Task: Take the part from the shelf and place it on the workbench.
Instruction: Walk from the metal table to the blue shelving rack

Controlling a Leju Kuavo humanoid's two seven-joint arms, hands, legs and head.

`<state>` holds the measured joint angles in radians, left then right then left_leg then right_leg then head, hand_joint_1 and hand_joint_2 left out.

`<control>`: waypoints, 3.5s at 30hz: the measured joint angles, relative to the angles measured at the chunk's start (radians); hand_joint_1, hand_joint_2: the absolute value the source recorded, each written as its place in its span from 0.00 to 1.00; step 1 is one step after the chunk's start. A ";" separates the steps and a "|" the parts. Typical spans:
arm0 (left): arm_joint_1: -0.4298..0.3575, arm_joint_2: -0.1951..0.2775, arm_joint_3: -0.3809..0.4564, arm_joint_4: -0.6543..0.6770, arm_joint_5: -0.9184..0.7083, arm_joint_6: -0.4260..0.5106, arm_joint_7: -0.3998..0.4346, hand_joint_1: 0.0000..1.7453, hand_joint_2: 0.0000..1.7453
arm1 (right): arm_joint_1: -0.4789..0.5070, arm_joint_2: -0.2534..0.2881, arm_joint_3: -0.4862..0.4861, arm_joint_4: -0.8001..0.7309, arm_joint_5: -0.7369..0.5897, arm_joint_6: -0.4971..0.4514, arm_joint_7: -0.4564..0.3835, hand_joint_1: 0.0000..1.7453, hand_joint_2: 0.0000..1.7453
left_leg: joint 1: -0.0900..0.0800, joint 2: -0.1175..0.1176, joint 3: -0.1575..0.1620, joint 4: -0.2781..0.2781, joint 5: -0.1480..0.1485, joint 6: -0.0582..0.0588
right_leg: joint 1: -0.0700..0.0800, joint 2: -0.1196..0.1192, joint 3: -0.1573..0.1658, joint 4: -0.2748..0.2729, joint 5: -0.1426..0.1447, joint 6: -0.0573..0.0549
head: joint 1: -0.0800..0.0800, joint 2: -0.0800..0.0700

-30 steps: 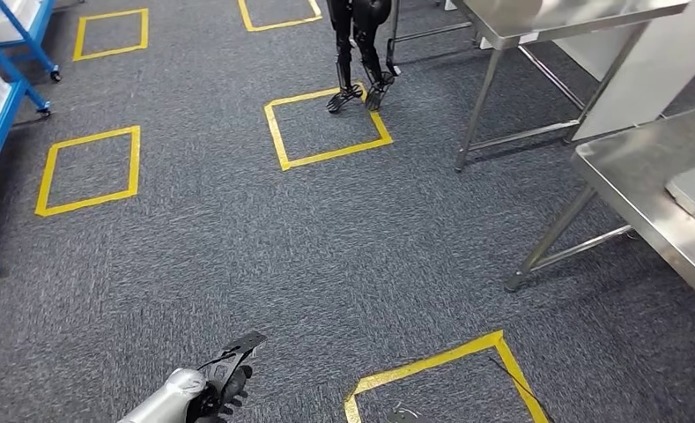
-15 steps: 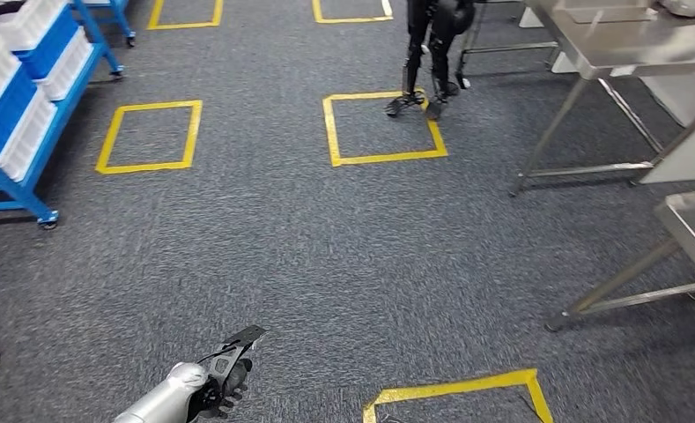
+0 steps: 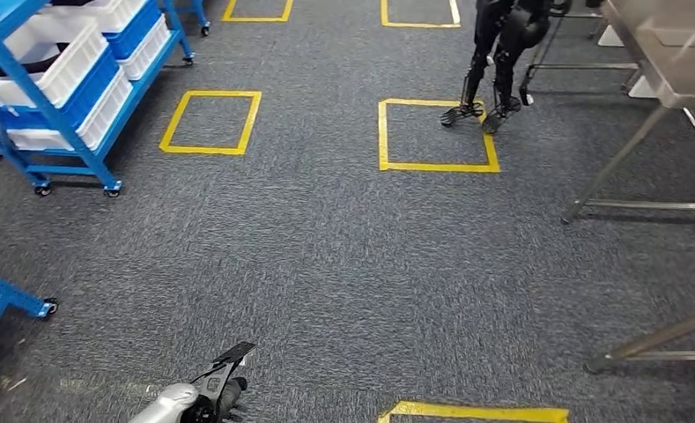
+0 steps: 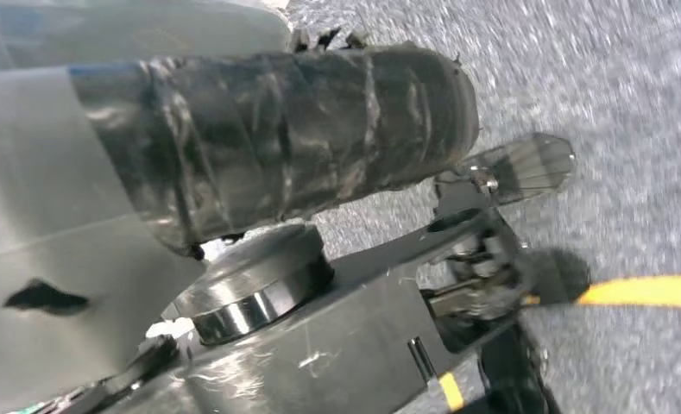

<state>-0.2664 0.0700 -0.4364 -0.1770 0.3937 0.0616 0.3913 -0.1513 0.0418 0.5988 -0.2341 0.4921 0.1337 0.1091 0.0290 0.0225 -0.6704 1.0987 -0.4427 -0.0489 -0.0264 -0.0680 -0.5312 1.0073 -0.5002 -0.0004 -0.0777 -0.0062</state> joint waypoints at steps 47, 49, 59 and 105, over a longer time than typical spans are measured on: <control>0.175 0.290 -0.068 0.000 -0.145 -0.294 -0.195 0.00 0.00 | -0.003 0.000 0.012 0.005 -0.469 -0.340 0.038 0.00 0.00 | -0.016 -0.112 0.045 -0.075 0.017 0.058 | 0.019 0.105 -0.053 0.126 -0.042 -0.003 | 0.018 0.000; 0.173 0.288 -0.089 -0.002 -0.168 -0.293 -0.215 0.00 0.00 | -0.010 -0.001 0.005 0.005 -0.460 -0.354 0.040 0.00 0.00 | -0.015 -0.136 0.041 -0.074 0.022 0.049 | 0.020 0.139 -0.017 0.038 -0.013 -0.007 | 0.018 0.000; 0.174 0.268 -0.171 -0.011 -0.207 -0.268 -0.276 0.00 0.00 | -0.033 -0.007 -0.005 0.005 -0.470 -0.388 0.090 0.00 0.00 | -0.010 -0.033 -0.086 0.192 -0.103 0.008 | 0.028 0.020 -0.006 0.001 0.012 -0.043 | 0.007 0.000; 0.001 0.180 -0.209 -0.021 0.061 -0.102 0.019 0.00 0.00 | -0.166 0.119 0.207 -0.015 -0.220 -0.039 0.285 0.00 0.00 | -0.021 -0.069 0.068 -0.091 0.012 0.072 | 0.023 0.062 -0.165 0.309 -0.108 0.003 | 0.015 0.000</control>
<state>-0.2656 0.2496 -0.6455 -0.1980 0.4549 -0.0408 0.4106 -0.3172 0.1609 0.8058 -0.2486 0.2718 0.0947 0.3944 0.0082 -0.0465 -0.6021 1.0076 -0.4309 0.0233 -0.0032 -0.0064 -0.6958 1.3167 -0.6085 0.0025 -0.0625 -0.0061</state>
